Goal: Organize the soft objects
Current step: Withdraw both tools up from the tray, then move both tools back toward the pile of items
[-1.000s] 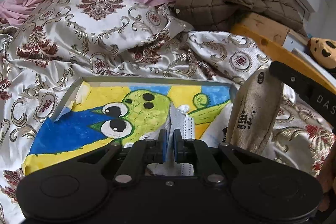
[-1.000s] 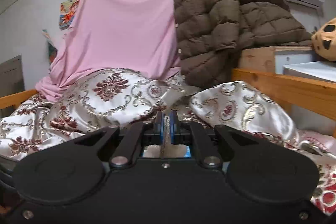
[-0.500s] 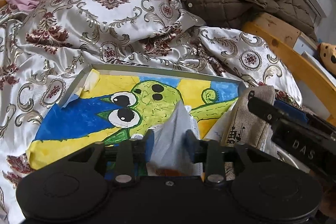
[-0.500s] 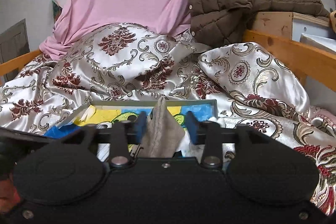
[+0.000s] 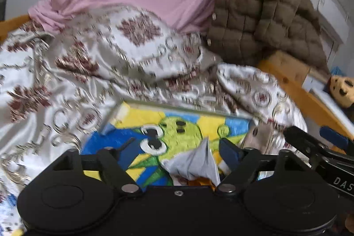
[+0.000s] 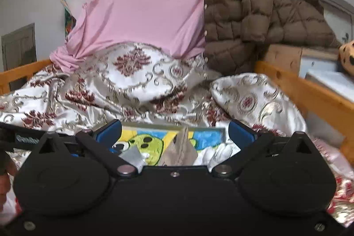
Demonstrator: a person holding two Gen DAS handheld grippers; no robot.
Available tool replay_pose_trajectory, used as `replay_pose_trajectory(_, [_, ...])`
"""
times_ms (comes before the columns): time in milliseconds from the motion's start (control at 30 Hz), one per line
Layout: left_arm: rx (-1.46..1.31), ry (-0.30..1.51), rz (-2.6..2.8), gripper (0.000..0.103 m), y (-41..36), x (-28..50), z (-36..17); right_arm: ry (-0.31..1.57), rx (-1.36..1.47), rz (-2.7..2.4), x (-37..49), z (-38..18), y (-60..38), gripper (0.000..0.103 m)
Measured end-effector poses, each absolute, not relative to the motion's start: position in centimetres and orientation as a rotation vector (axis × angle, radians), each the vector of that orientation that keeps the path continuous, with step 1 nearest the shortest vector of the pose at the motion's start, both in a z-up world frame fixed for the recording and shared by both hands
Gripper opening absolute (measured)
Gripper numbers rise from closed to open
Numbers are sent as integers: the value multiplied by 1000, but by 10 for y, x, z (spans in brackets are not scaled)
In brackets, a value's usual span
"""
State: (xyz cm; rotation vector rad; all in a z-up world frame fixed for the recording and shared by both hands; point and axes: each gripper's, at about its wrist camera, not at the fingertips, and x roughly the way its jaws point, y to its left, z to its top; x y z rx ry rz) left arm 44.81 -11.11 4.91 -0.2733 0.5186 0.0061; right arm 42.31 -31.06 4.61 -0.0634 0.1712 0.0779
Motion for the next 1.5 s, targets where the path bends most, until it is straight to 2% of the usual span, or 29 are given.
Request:
replay_pose_trajectory(100, [-271,464,20,89,-101,426,67,142,-55,59,404,61,-310,102])
replay_pose_trajectory(167, [-259,426,28,95,-95,409,80,115,-38,54,390,72,-309,102])
replay_pose_trajectory(367, [-217,321,29,102,-77,354,113,-2,44,62,336,99,-300,102])
replay_pose_trajectory(667, [-243,229,38,102,-45,275,133,-83,-49,-1,259,113,-268,102])
replay_pose_trajectory(1200, [-77,217,-40,102,-22,171,99,-172,-22,39,182,64,-215,102])
replay_pose_trajectory(1500, [-70,341,-28,102,-7,146,61,-98,-89,19,163,41,-208,102])
